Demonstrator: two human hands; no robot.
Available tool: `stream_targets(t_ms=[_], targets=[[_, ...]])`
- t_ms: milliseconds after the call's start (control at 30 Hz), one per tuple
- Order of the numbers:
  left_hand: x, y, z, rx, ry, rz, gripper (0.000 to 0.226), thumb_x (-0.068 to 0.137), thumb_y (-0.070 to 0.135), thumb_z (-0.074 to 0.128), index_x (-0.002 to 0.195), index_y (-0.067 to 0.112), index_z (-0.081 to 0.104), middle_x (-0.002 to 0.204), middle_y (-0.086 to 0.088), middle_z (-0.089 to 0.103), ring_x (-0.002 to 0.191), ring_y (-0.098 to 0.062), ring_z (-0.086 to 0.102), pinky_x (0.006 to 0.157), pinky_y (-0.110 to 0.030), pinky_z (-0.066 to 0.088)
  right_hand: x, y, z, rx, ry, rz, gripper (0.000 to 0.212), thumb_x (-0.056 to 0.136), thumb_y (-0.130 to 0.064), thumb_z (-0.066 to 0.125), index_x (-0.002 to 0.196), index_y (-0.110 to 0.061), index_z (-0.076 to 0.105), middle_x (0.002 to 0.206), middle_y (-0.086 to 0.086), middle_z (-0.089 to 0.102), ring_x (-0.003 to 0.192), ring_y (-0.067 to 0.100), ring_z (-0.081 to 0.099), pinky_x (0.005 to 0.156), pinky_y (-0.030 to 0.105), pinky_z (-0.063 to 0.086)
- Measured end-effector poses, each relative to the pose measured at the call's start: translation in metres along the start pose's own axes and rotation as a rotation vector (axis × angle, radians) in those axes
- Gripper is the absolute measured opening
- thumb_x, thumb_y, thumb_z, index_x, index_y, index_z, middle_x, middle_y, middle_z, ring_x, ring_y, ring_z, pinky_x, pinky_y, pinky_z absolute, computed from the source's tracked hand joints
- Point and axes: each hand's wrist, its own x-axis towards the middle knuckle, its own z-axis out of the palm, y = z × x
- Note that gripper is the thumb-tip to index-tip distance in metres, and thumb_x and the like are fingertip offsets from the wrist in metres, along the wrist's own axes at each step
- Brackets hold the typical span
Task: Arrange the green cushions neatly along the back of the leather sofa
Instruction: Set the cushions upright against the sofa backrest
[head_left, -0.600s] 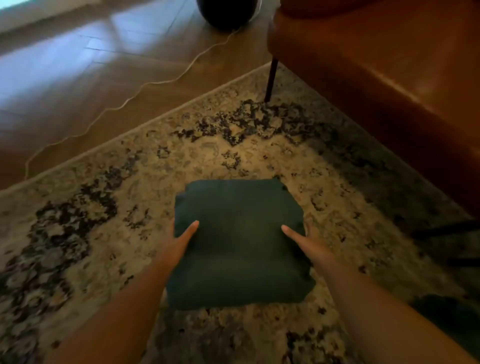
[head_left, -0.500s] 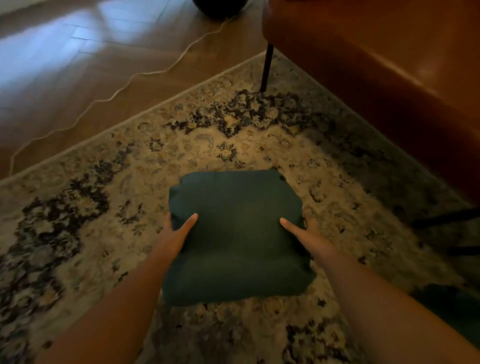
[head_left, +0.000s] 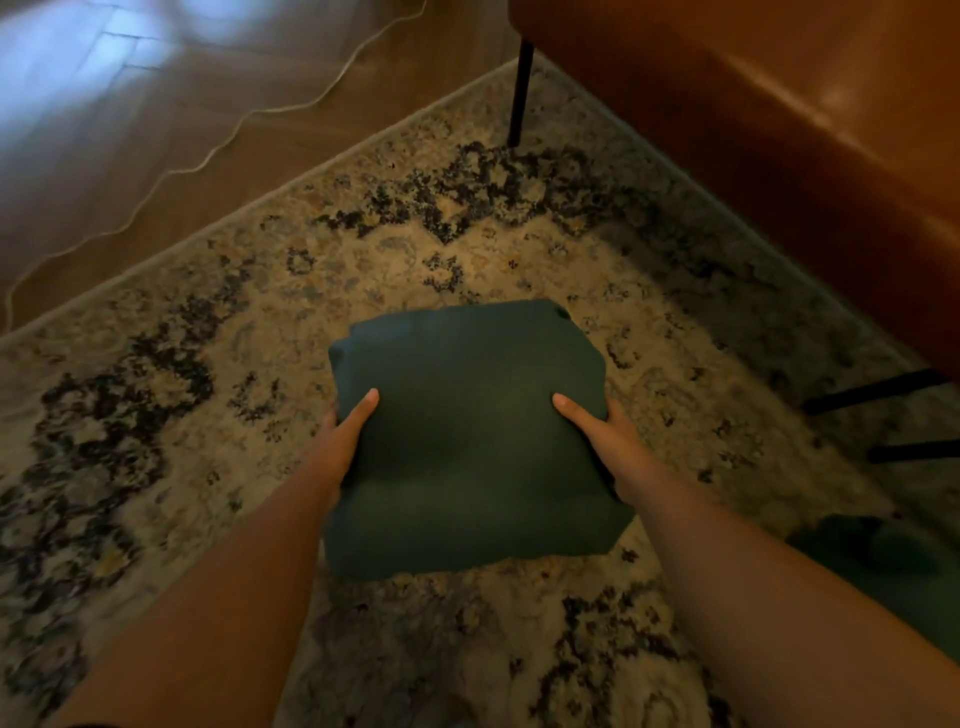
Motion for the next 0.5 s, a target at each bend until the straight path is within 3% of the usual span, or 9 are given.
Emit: stream_targets(t_ms=[100,267,400,500], targets=[[-0.036,0.024,0.004,-0.025,-0.040,-0.024,0.088,0.072,0.066,0.064,0.145,0.031,0.031,0.135,-0.005,0.052,0.108,-0.029,0.056,0.087,-0.045,0.048,-0.038,-0.031,-0.011,0.039,0.012,-0.017,0.072,0.068,-0.050,0.079,0.129,-0.031,0.046,0.118,-0.001,0.060,0.098,0.021,0.062,0.080,0.039,0.053],[-0.099,0.105,0.019,-0.011,-0.058,0.043,0.080,0.077,0.061,0.063,0.143,0.028,0.034,0.133,-0.001,0.052,0.103,-0.022,0.055,0.086,-0.041,0.046,-0.105,-0.095,-0.040,0.101,0.046,-0.083,0.086,0.063,-0.051,0.081,0.137,-0.033,0.040,0.124,-0.003,0.058,0.105,0.023,0.061,0.093,0.046,0.051],[-0.138,0.192,0.046,0.054,-0.070,0.111,0.075,0.081,0.055,0.061,0.143,0.025,0.034,0.133,-0.003,0.051,0.108,-0.025,0.054,0.092,-0.043,0.046,-0.157,-0.149,-0.070,0.183,0.080,-0.131,0.089,0.064,-0.051,0.080,0.139,-0.036,0.036,0.123,-0.004,0.056,0.106,0.023,0.061,0.093,0.048,0.051],[-0.160,0.258,0.078,0.088,-0.121,0.176,0.084,0.071,0.061,0.066,0.142,0.027,0.035,0.135,-0.001,0.050,0.113,-0.026,0.055,0.096,-0.046,0.046,-0.179,-0.192,-0.097,0.253,0.109,-0.163,0.086,0.066,-0.049,0.079,0.139,-0.035,0.036,0.126,-0.003,0.055,0.106,0.024,0.060,0.094,0.048,0.050]])
